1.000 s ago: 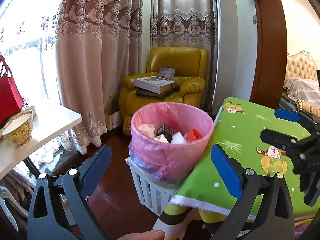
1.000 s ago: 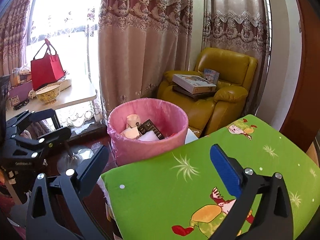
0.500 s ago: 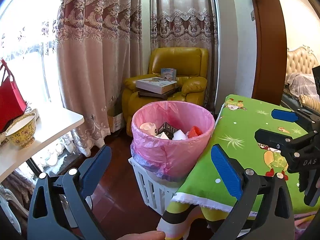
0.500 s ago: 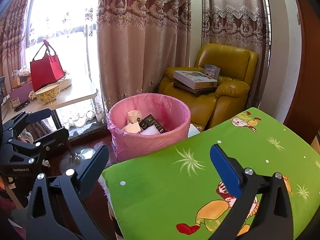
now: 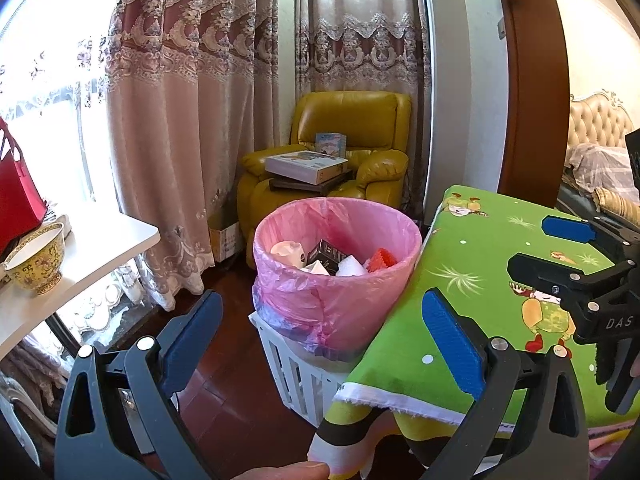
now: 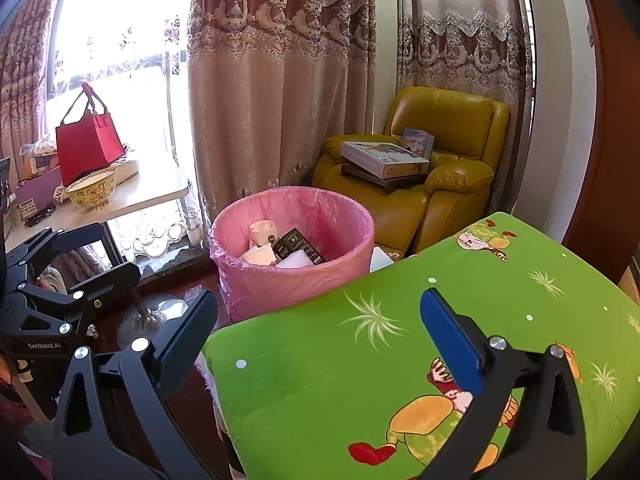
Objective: Collect trash
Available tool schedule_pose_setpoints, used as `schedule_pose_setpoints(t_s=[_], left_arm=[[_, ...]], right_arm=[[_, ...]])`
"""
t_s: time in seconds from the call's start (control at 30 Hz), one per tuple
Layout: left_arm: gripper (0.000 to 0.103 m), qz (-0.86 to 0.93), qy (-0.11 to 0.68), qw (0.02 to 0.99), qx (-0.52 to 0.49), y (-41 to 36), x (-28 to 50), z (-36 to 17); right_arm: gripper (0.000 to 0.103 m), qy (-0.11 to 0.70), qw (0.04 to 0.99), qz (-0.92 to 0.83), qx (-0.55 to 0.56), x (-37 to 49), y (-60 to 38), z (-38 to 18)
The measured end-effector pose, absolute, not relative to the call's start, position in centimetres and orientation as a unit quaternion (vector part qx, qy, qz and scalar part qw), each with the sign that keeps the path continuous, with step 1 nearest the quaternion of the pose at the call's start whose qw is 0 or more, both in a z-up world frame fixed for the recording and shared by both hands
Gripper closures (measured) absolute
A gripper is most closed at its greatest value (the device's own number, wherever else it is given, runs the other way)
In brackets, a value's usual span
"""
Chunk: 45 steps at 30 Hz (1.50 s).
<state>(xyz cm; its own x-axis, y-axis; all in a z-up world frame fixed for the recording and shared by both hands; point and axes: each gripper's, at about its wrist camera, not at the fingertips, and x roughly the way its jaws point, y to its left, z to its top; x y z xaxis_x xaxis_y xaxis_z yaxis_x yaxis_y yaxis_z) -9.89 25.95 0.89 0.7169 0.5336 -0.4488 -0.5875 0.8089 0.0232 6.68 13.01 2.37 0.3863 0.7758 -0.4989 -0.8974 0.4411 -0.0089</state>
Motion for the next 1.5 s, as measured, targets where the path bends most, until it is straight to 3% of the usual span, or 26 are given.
schedule_pose_setpoints(t_s=[1.5], left_arm=[[0.008, 0.3, 0.227, 0.924, -0.067, 26.2, -9.66, 0.47]], right_arm=[[0.005, 0.226, 0.82, 0.507, -0.139, 6.69, 13.27, 1.83]])
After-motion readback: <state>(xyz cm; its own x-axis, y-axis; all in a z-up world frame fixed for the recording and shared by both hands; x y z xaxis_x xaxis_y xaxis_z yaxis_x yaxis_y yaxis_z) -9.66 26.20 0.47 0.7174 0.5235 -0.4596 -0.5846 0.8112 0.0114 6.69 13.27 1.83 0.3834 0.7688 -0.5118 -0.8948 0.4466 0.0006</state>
